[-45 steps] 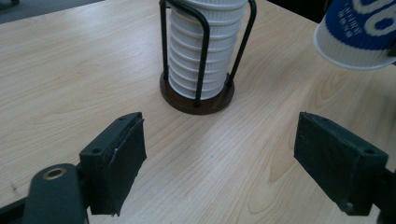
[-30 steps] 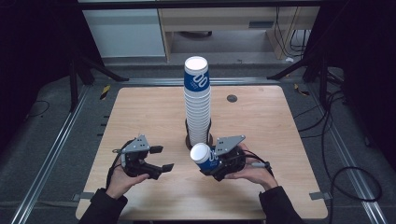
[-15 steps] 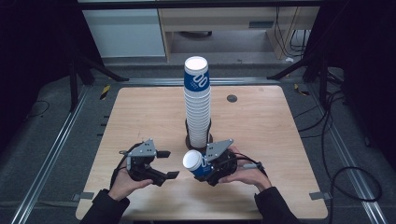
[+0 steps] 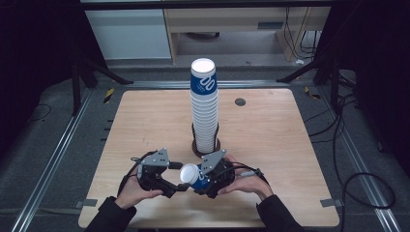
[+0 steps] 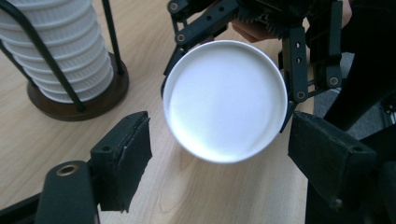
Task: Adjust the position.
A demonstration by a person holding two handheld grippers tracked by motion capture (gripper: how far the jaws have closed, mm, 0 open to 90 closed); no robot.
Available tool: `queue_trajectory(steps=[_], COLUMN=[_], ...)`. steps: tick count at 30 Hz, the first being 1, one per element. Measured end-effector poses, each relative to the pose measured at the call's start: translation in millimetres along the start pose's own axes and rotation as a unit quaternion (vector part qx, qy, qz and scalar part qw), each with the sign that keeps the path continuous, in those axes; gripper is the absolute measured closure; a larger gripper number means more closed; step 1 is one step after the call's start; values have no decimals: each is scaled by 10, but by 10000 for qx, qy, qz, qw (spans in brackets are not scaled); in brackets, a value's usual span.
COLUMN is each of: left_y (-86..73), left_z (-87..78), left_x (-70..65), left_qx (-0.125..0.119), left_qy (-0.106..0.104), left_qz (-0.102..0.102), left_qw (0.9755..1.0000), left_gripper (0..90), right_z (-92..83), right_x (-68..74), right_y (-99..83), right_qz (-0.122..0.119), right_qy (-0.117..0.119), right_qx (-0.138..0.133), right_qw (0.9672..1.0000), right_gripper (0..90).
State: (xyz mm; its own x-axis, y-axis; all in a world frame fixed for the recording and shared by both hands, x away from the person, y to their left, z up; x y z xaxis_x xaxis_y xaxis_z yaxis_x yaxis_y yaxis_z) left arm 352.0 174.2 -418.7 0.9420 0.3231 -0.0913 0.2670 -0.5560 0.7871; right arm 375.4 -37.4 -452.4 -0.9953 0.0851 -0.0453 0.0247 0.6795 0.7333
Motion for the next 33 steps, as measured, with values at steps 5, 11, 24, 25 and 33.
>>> queue_trajectory(steps=[5,11,24,25,33], left_y=[-10,-8,-13,-13,-5], left_z=[84,126,104,99,-13], left_x=[-15,-43,-30,-29,4], left_qx=[194,281,266,256,93], left_qy=[-78,-83,-98,-111,-2], left_qz=[37,65,23,18,-10], left_qw=[9998,9996,9996,9996,10000], left_gripper=[212,245,277,277,278], right_z=[65,114,134,133,31], right_x=[30,65,74,74,17], right_y=[15,36,40,42,29], right_qz=[-72,-156,-74,-70,112], right_qy=[64,115,149,156,40], right_qx=[111,174,133,90,-135], right_qw=[9999,9997,9998,9998,9998], right_gripper=[209,209,183,165,92])
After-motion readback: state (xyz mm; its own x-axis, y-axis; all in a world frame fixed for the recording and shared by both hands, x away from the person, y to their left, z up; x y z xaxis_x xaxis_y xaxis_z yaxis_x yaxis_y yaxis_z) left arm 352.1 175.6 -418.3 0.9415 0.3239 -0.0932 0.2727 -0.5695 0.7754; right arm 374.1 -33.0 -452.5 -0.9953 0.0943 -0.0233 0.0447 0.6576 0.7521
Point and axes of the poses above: each handheld gripper's, and its own axes: z roughly forward along the jaws, y roughly out of its top, x roughly to its left, the point moved 1 cm from there along z, roughly forward along the jaws, and after that the axes turned 2 degrees about z, right-handed, at the moved point
